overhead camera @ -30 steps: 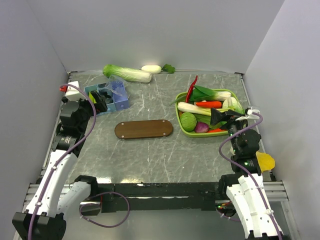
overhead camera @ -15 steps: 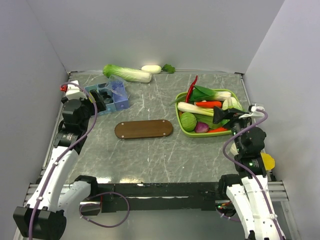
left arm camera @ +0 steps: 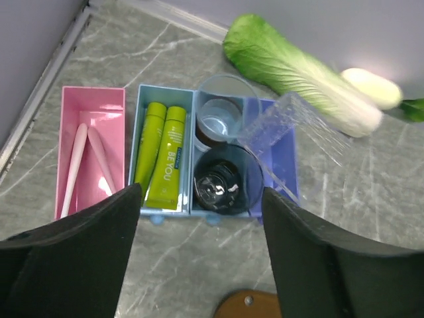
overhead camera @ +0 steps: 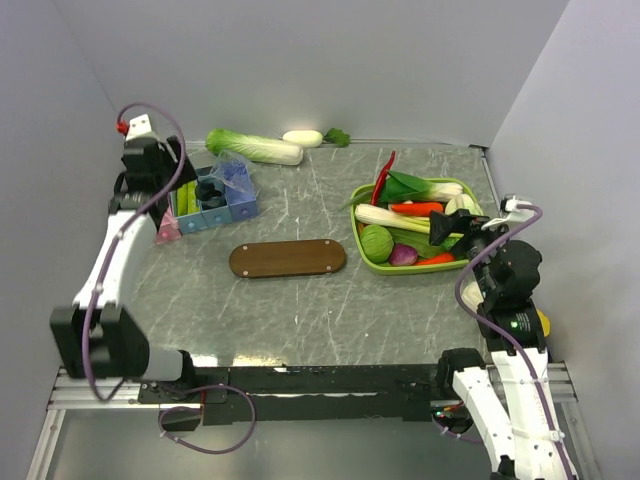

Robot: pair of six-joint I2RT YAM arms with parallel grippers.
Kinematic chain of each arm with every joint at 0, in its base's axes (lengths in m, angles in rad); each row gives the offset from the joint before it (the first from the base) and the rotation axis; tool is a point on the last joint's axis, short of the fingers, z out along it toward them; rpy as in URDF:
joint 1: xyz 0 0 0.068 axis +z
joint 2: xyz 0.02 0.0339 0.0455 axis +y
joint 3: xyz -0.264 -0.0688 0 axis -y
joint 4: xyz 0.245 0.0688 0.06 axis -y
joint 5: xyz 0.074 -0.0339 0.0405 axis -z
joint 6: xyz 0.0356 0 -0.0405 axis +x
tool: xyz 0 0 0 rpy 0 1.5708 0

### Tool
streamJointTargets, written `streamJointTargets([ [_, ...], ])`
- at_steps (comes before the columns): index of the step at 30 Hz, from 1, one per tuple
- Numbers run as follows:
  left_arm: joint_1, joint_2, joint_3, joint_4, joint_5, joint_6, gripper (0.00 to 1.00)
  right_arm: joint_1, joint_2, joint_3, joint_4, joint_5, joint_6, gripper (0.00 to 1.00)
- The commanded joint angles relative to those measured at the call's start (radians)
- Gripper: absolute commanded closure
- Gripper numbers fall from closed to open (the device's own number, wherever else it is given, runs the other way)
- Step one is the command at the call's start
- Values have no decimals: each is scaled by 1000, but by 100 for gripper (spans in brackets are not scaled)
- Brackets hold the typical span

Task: Prepare toiletry sets of a toothbrush and toothpaste on the tray
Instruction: Pick up the cup from the storage box.

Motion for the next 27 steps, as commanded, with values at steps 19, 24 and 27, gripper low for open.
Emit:
streamJointTargets([
  [19, 76, 389, 162, -89, 147, -19, 46, 0, 117, 58, -47, -68, 23, 5],
  [24, 47, 406, 165, -96, 133, -7, 47, 4, 115, 58, -49, -62, 23, 5],
  [27, 39, 415, 173, -105, 113, -2, 47, 2, 118, 58, -47, -68, 26, 5],
])
